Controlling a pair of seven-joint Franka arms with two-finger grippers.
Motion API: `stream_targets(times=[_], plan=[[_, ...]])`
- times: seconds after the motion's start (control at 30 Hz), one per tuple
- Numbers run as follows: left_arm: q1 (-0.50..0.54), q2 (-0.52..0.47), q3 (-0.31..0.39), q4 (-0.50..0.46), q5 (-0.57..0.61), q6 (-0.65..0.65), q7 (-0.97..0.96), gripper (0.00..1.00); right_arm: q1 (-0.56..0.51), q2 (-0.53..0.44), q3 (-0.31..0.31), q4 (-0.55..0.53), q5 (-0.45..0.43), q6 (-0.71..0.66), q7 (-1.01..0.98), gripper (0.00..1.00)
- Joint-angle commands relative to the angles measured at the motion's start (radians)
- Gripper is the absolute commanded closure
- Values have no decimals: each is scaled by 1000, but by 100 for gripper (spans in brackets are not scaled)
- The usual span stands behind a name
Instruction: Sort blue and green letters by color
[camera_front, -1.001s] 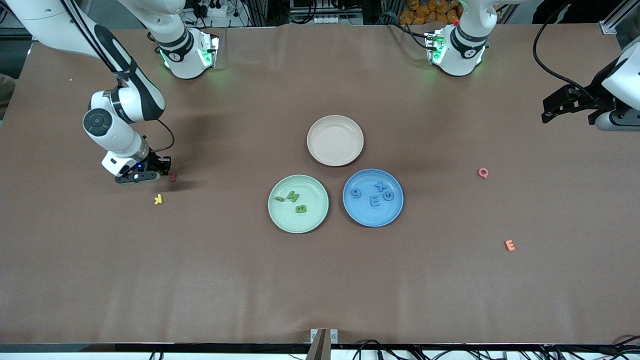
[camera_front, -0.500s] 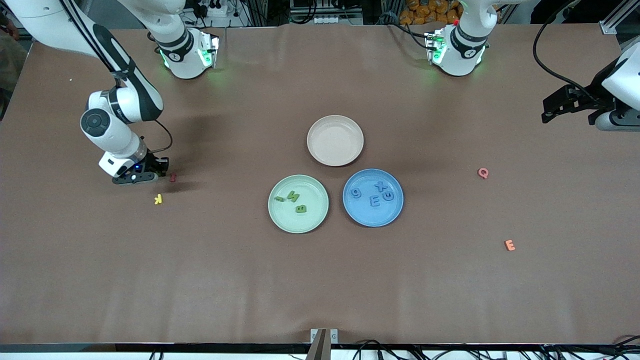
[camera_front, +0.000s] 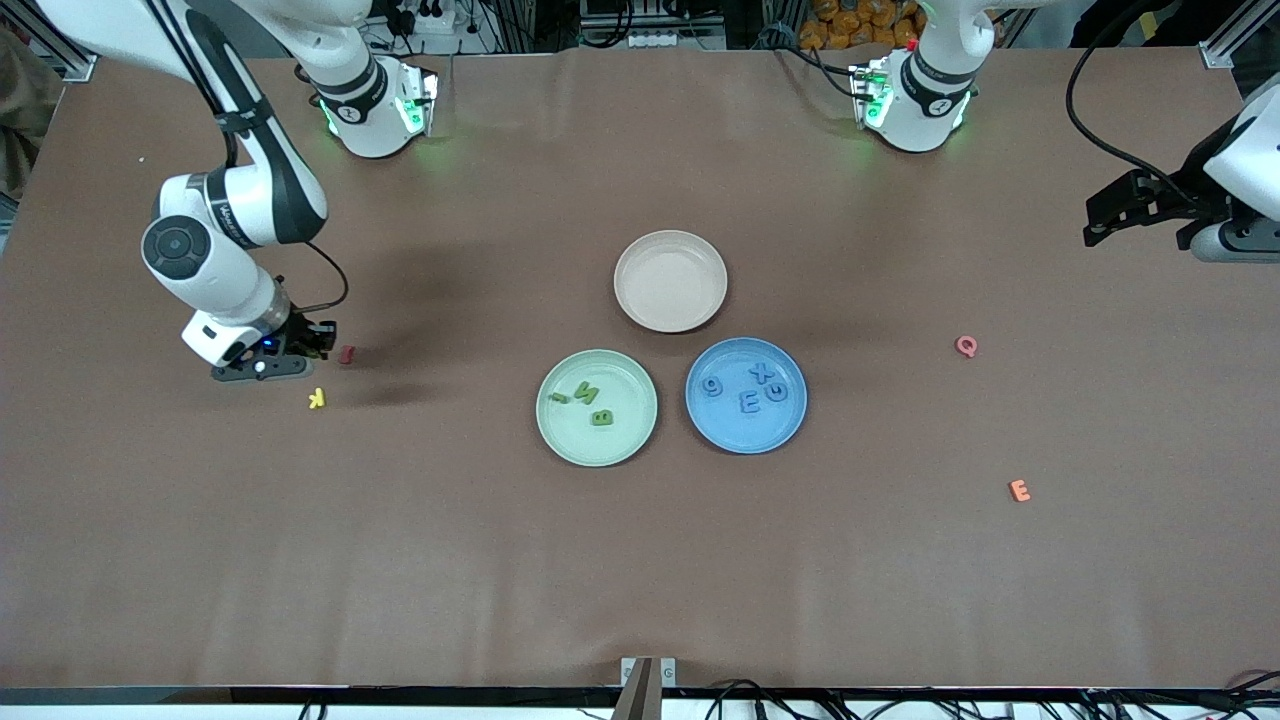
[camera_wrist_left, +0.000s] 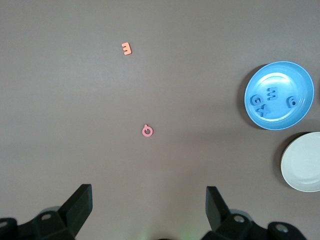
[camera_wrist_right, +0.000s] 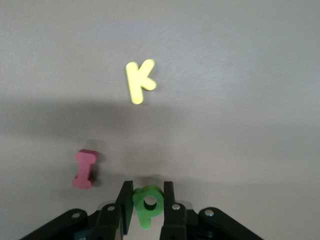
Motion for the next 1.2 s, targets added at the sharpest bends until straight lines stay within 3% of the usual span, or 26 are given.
stream_targets(times=[0.0, 0.37, 0.87, 1.07, 1.17], plan=[[5, 10, -1, 22, -20, -23, 15, 0, 94, 5, 10, 140, 139, -155, 55, 100], [8, 15, -1, 20, -22, -23, 17, 0, 341, 195, 7, 398, 159, -202, 392, 99], [9, 17, 0, 22, -20, -21, 15, 0, 562, 497, -5, 754, 84, -200, 707, 99], [9, 17, 0, 22, -20, -21, 15, 0, 599, 554, -18, 792, 38, -188, 778, 99], [9, 17, 0, 22, -20, -21, 15, 0, 611, 571, -28, 795, 37, -179, 784, 92]])
